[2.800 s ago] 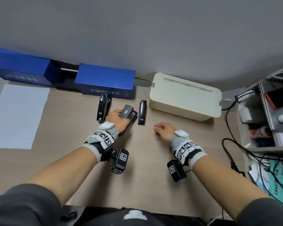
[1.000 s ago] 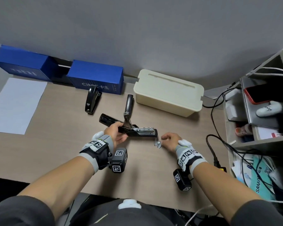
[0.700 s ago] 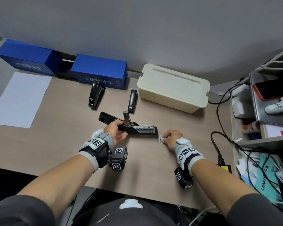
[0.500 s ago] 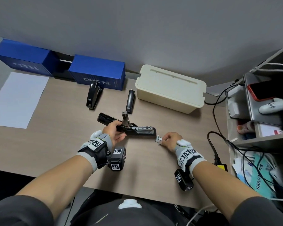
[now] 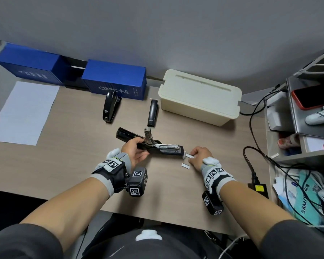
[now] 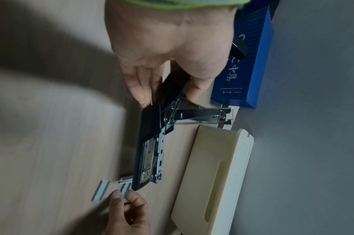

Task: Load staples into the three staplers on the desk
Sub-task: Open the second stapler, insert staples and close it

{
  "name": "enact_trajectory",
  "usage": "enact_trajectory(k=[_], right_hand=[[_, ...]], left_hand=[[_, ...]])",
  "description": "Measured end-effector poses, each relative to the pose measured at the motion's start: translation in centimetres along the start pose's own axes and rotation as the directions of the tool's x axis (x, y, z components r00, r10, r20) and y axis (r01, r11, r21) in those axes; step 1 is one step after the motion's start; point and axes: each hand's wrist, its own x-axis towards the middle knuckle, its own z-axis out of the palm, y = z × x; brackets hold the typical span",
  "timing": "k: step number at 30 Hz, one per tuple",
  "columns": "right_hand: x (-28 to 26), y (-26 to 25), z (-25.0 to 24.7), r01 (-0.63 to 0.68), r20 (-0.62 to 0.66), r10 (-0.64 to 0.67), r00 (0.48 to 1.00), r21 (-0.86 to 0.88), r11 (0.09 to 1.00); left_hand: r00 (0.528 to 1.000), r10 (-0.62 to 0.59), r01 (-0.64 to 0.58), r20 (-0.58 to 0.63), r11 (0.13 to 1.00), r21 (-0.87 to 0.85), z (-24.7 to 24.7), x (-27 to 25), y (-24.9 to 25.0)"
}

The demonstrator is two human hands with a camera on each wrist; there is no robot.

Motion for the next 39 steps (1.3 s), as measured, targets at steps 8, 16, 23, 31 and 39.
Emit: enact_trajectory(k=[8,16,23,31,39], right_hand=[[-0.2,0.2,-1.4,-0.08,0.028,0.081,0.996,-0.023,0.997],[-0.8,-2.6,-3.8,0.052,-0.027,-0.045,0.999,0.384,0.922],[-1.2,-6.5,-4.8,0.172,0.004,-0.206,0.979,0.529,0.831],[-1.4,-8.9,-4.0,0.236,0.017,-0.278,0.961,0.474,0.848],[-1.0,-9.6,-3.9,0.392,-0.08,-0.386,0.919,0.081,0.917]], left_hand=[[1.0,0.004,-0.004,-0.003,1.0,0.024,0.0,0.4,0.7],[0.999,0.036,-0.037,0.037,0.999,0.026,1.3,0.0,1.7],[0.996,0.07,-0.071,0.046,0.997,0.016,1.7,-0.2,2.4],[0.996,0.075,-0.075,0.041,0.997,0.003,1.9,-0.7,3.1],[0.996,0.07,-0.07,0.056,0.998,0.004,2.3,-0.6,3.6]])
